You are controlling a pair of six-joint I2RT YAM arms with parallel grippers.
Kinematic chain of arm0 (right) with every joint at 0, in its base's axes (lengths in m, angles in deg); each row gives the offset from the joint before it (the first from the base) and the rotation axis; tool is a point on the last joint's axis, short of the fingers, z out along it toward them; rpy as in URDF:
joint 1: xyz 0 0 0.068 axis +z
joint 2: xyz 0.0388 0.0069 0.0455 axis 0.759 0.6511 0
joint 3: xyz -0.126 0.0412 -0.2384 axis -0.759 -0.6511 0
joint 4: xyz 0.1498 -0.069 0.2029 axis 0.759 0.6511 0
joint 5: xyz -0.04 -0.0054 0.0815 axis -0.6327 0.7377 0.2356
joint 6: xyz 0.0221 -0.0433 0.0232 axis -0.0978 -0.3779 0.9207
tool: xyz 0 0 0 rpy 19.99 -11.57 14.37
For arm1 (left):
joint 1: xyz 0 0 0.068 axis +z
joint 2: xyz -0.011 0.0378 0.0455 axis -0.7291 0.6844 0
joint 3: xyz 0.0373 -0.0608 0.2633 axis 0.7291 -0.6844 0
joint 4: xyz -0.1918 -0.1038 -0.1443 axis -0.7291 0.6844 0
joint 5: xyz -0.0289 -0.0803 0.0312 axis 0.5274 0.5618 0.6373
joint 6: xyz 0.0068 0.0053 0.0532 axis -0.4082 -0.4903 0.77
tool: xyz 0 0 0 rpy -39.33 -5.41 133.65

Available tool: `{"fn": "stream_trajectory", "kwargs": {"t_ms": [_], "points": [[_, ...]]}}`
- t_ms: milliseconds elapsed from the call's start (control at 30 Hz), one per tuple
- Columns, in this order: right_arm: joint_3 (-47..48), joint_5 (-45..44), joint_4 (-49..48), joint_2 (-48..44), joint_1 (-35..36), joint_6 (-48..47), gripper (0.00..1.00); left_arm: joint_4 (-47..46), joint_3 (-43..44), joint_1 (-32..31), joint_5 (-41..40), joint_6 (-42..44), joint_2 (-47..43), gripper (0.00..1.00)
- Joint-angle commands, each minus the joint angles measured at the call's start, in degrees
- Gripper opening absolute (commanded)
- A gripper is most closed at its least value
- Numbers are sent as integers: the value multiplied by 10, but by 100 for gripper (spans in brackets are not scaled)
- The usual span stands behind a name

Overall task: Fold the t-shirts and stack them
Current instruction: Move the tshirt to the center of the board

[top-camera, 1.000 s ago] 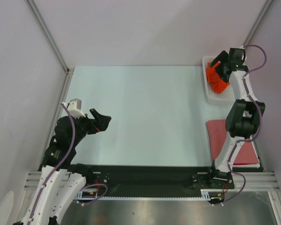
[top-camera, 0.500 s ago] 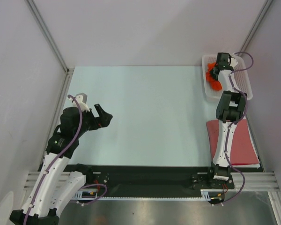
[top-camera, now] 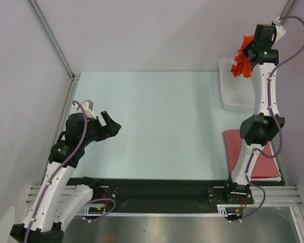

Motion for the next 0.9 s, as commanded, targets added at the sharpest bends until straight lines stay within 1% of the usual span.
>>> {"fn": "stream_trajectory", "kwargs": {"t_ms": [0, 33, 67, 100, 200, 233, 267, 300, 333, 400, 433, 467, 533, 567, 600, 667, 700, 733, 767, 800, 833, 867], "points": [[7, 15, 53, -157, 68, -34, 0, 50, 29, 5, -7, -45, 17, 94], [-8, 16, 66, -176, 109, -43, 0, 65, 32, 5, -4, -51, 25, 92], [-26, 15, 81, -196, 131, -43, 0, 72, 35, 4, 2, -59, 31, 90], [-83, 19, 81, -244, 151, -44, 0, 79, 44, 4, 12, -75, 45, 90], [-177, 32, 80, -308, 251, -27, 0, 90, 56, 4, 53, -95, 62, 86], [-243, 36, 77, -344, 273, -20, 0, 89, 58, 3, 60, -98, 63, 85], [-275, 34, 75, -362, 322, -6, 0, 89, 60, 3, 66, -103, 64, 84], [-308, 36, 68, -376, 343, 0, 0, 88, 64, 3, 71, -107, 63, 84], [-384, 41, 57, -404, 363, 3, 1, 87, 68, 2, 68, -109, 63, 83], [-464, 67, 11, -426, 411, 14, 6, 85, 75, 1, 65, -107, 61, 83], [-537, 88, -11, -437, 421, 14, 6, 85, 75, 1, 65, -106, 60, 82], [-573, 105, -51, -437, 428, 16, 7, 84, 76, 0, 70, -105, 60, 82], [-613, 151, -73, -424, 437, 20, 11, 80, 74, -5, 74, -101, 57, 81], [-640, 173, -87, -399, 437, 18, 13, 78, 66, -11, 74, -98, 55, 81], [-642, 201, -86, -387, 438, 15, 16, 74, 60, -15, 75, -97, 54, 80], [-652, 220, -84, -365, 439, 13, 22, 55, 44, -30, 75, -90, 53, 81], [-657, 233, -80, -351, 439, 13, 31, 47, 25, -35, 87, -83, 56, 81], [-657, 233, -72, -346, 439, 10, 35, 28, 15, -42, 92, -83, 60, 81], [-655, 230, -52, -345, 439, 5, 41, 17, 5, -64, 97, -83, 65, 81], [-651, 215, -40, -348, 439, 1, 53, 4, -10, -79, 103, -80, 79, 80], [-649, 207, -25, -353, 433, -11, 59, -22, -17, -98, 104, -77, 89, 78], [-646, 201, 0, -360, 429, -19, 63, -35, -20, -137, 102, -75, 98, 77]]}}
